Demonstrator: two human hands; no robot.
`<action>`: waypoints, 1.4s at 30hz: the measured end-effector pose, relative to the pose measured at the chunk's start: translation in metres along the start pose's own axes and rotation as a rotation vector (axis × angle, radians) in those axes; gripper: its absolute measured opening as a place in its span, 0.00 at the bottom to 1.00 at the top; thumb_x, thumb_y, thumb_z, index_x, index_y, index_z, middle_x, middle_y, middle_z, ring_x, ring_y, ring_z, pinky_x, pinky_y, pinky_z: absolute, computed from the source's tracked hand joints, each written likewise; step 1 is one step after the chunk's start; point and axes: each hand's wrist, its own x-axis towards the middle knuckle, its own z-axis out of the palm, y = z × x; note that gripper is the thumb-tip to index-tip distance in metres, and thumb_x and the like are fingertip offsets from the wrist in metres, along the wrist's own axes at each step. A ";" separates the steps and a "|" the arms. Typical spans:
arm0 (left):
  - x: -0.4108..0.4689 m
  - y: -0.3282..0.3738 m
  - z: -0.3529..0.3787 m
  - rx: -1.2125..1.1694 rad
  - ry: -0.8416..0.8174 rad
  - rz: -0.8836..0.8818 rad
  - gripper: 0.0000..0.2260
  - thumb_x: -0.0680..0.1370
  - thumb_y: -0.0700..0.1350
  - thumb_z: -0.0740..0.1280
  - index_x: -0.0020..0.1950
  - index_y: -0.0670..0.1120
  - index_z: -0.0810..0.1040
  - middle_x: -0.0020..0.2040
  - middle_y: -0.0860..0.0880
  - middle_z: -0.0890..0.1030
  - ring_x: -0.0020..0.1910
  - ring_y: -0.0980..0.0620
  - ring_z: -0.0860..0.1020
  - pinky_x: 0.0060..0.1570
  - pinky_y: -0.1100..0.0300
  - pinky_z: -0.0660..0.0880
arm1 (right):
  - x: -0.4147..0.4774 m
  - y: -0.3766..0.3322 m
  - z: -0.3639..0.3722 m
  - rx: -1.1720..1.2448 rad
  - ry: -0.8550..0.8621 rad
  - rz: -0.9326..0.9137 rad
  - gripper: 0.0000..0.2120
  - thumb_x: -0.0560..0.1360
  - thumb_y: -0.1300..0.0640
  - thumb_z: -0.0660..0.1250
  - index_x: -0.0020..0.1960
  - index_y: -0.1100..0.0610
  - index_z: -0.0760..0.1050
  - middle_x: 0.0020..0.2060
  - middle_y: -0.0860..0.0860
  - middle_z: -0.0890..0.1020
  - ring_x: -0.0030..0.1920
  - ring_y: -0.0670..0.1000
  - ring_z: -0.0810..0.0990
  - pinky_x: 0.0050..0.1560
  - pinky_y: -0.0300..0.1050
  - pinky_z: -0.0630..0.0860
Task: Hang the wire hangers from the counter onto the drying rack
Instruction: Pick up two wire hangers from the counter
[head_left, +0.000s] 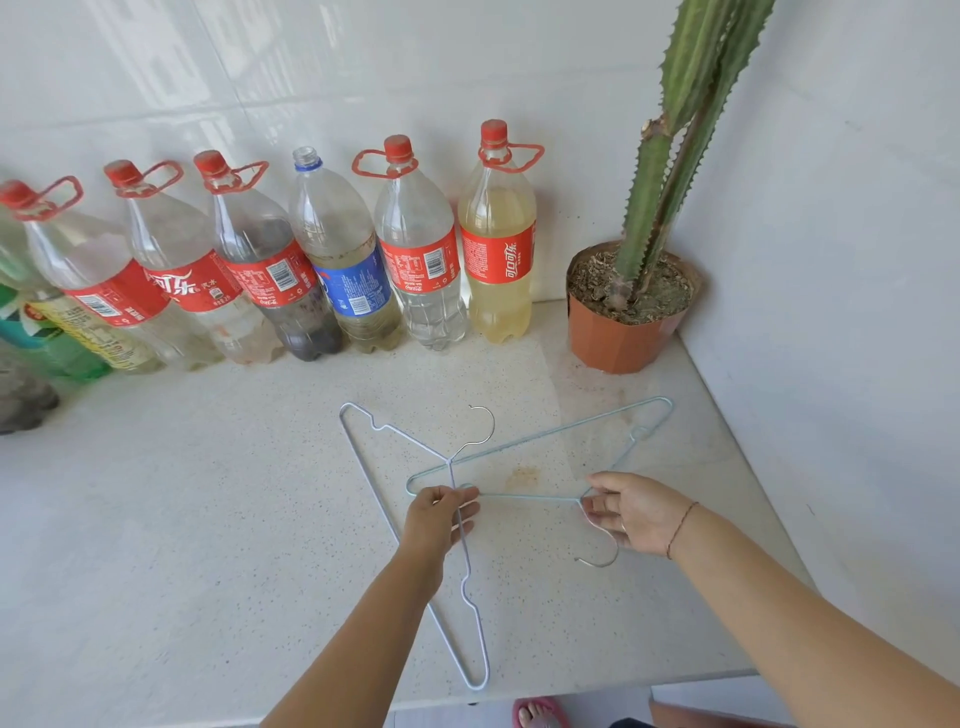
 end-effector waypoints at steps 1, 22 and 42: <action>-0.002 0.001 0.000 -0.009 -0.001 0.003 0.04 0.78 0.38 0.64 0.43 0.42 0.72 0.50 0.43 0.83 0.51 0.45 0.81 0.52 0.54 0.77 | -0.001 0.001 0.004 0.073 -0.028 -0.025 0.07 0.75 0.52 0.63 0.45 0.54 0.68 0.39 0.52 0.80 0.44 0.50 0.78 0.40 0.44 0.66; -0.019 0.035 0.022 -0.155 -0.132 0.032 0.06 0.81 0.40 0.57 0.52 0.40 0.72 0.51 0.43 0.84 0.50 0.47 0.82 0.54 0.53 0.77 | -0.004 -0.044 0.025 -0.404 0.032 -0.609 0.19 0.73 0.70 0.64 0.63 0.62 0.73 0.46 0.50 0.83 0.45 0.42 0.81 0.39 0.29 0.72; -0.036 0.070 -0.015 -0.167 0.036 0.202 0.04 0.79 0.43 0.62 0.50 0.43 0.75 0.44 0.44 0.85 0.39 0.50 0.79 0.47 0.58 0.75 | 0.020 -0.105 0.066 -0.911 0.120 -0.843 0.04 0.71 0.54 0.70 0.40 0.54 0.77 0.37 0.50 0.79 0.39 0.49 0.77 0.45 0.44 0.72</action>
